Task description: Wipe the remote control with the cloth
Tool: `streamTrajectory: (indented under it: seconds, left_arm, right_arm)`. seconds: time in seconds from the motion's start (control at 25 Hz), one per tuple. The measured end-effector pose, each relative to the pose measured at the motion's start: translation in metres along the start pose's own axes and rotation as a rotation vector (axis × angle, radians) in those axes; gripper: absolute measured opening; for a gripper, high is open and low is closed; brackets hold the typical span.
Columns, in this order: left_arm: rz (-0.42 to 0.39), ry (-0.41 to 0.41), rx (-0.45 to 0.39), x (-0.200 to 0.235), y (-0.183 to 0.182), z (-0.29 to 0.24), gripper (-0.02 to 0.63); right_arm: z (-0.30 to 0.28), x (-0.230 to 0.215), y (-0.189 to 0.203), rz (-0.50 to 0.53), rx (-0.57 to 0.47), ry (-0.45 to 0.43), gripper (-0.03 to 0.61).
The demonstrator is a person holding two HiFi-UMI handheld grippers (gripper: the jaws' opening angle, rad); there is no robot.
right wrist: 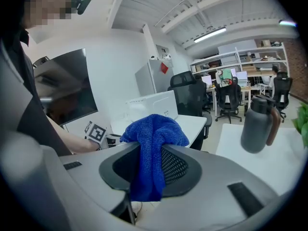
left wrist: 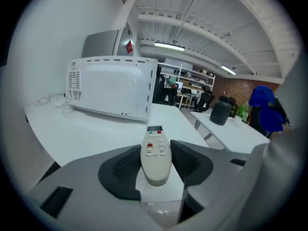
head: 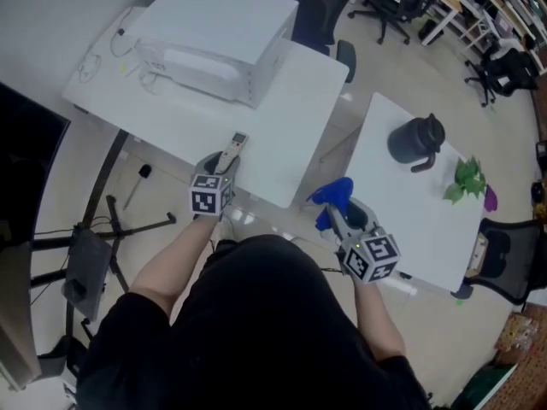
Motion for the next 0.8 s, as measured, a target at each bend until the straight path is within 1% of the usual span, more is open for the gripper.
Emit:
streamTrajectory:
  seconds: [0.12,0.2,0.44,0.68,0.76,0.8]
  left_arm:
    - [-0.032,-0.063,0.091,0.014,0.034,-0.022,0.198]
    - [-0.040,-0.087,0.127,0.019,0.048,-0.030,0.198]
    - [-0.121,-0.115,0.161,0.017,0.062,-0.040,0.198]
    - [-0.145,-0.112,0.173,0.016,0.063,-0.043,0.201]
    - [-0.145,-0.107,0.172,0.016,0.063,-0.042,0.231]
    - [-0.145,-0.104,0.170,0.017,0.062,-0.041,0.260]
  right_arm:
    - [0.006,0.001,0.004,0.000,0.012,0.007,0.117]
    - [0.007,0.002,0.004,0.002,0.013,0.011,0.117]
    - [0.015,-0.005,0.011,0.006,0.044,0.041,0.117]
    - [0.017,-0.006,0.012,0.000,0.061,0.070,0.117]
    - [0.017,-0.008,0.013,0.003,0.073,0.082,0.117]
    - [0.017,-0.011,0.014,0.003,0.081,0.090,0.117]
Point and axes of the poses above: the fingertips, and each gripper's own axes: z backward along the fingers, x to its left, y out of its underside, the point moved 4 cm from there along z, backward along the fingers, and after that the axes turned 11 degrees about -y, right-handed, at the moved point
